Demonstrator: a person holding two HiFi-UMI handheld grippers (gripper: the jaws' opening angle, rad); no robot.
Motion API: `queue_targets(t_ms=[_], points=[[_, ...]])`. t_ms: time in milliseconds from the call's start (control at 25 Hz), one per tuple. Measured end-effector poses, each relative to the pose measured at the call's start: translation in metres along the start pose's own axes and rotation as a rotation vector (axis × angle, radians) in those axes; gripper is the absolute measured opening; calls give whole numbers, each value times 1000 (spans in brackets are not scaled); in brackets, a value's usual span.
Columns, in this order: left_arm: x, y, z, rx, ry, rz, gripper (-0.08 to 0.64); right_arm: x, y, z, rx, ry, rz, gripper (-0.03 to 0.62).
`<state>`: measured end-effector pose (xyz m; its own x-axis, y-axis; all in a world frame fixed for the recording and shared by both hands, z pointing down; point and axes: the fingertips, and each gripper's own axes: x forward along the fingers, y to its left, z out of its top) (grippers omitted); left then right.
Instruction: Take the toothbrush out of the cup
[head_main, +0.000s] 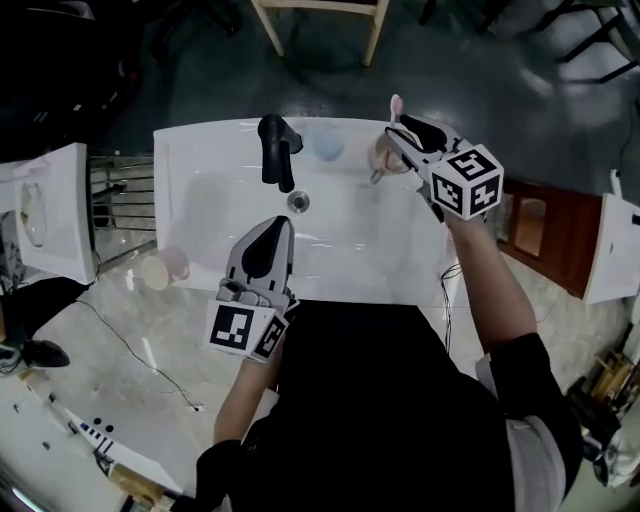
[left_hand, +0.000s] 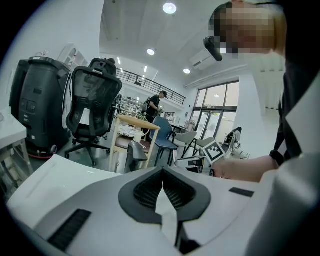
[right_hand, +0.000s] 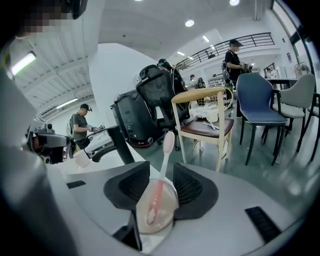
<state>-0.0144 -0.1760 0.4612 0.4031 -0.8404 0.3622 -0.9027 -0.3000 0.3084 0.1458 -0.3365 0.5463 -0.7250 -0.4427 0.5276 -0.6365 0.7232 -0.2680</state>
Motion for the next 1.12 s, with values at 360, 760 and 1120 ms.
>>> queue_targets(t_ms=[360, 760, 1120], points=[[-10, 10, -1, -33, 22, 23, 14, 24, -14, -1, 2, 68, -37, 97], [-7, 0, 16, -11, -3, -29, 14, -23, 3, 33, 27, -84, -43, 40], [19, -52, 39, 57, -14, -173, 14, -140, 28, 73, 104, -279, 8, 38]])
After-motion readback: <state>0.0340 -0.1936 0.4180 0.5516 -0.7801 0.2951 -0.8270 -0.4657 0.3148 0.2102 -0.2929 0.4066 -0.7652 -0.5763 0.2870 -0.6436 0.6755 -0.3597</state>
